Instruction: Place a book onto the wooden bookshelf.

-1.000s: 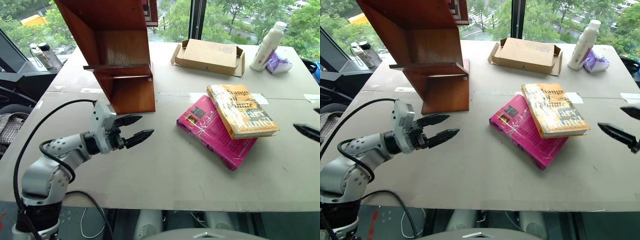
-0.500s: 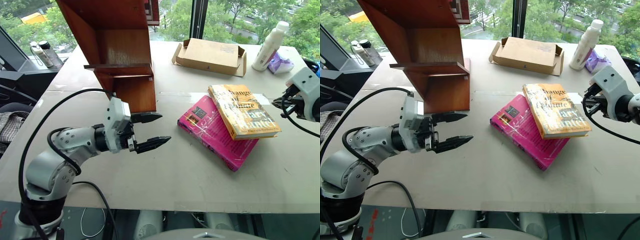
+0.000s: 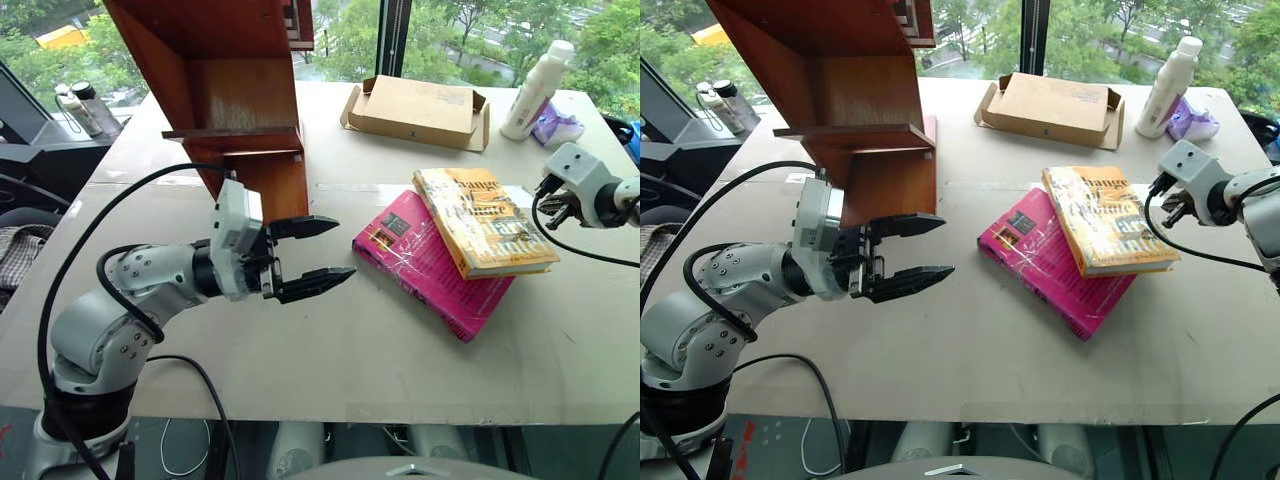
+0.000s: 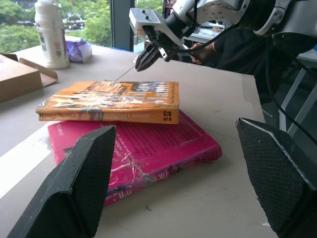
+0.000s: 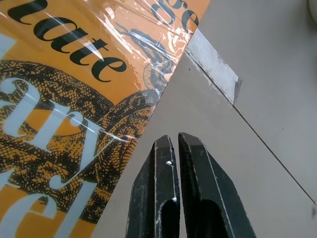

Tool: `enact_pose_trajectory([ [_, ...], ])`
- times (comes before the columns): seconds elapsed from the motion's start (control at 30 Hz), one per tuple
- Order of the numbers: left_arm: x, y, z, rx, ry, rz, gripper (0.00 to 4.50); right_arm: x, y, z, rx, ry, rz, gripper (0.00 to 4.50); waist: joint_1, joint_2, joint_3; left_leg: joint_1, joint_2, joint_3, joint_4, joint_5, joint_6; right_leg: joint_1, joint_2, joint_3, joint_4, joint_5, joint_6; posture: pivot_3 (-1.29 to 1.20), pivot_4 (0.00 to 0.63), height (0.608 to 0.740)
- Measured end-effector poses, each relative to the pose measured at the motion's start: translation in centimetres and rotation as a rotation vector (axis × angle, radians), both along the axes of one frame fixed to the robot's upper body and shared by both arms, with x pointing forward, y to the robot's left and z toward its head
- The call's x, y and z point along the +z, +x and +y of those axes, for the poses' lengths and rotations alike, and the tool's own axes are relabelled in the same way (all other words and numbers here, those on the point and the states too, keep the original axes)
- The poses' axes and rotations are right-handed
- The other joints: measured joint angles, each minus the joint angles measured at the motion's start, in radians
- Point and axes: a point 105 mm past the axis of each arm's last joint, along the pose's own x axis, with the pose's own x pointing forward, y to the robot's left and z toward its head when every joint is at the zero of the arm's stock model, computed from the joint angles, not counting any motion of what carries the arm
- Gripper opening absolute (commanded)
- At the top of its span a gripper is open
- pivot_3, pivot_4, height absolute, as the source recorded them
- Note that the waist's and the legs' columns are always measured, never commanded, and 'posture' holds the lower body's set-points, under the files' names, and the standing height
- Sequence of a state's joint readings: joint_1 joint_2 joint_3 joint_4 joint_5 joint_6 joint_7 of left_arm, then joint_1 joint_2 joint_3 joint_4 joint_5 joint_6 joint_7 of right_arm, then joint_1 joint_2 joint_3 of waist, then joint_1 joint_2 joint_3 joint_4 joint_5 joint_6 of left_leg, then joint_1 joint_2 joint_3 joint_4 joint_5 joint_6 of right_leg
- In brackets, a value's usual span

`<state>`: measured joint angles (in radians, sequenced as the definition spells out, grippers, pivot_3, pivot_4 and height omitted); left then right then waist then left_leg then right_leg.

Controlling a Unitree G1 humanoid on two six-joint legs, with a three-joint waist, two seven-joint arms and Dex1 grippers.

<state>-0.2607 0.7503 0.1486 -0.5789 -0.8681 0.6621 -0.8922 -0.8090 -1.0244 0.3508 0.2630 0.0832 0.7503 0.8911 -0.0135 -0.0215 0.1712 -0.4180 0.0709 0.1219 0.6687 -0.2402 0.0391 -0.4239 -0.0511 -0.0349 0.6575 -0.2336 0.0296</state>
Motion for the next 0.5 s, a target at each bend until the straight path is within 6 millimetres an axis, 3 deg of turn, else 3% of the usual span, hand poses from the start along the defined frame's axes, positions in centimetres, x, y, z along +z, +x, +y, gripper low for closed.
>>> enact_pose_trajectory([
  [0.23, -0.6, -0.3, -0.1, 0.019, 0.0, 0.018, 3.98, -1.1, 1.1, 0.4, 0.055, -0.051, 0.031, 0.02, -0.001, 0.0, 0.0, 0.0, 0.0, 0.001, 0.0, 0.0, 0.0, 0.0, 0.0, 0.001, 0.0, 0.0, 0.0, 0.0, 0.15, 0.733],
  [0.5, -1.0, -0.7, -0.2, 0.035, -0.016, 0.038, 3.98, -1.6, 1.4, 2.3, 0.161, -0.038, 0.064, 0.02, 0.0, 0.0, 0.0, 0.001, 0.0, 0.002, 0.0, 0.0, -0.001, 0.0, 0.0, 0.002, 0.001, 0.0, 0.0, 0.0, 0.15, 0.733],
])
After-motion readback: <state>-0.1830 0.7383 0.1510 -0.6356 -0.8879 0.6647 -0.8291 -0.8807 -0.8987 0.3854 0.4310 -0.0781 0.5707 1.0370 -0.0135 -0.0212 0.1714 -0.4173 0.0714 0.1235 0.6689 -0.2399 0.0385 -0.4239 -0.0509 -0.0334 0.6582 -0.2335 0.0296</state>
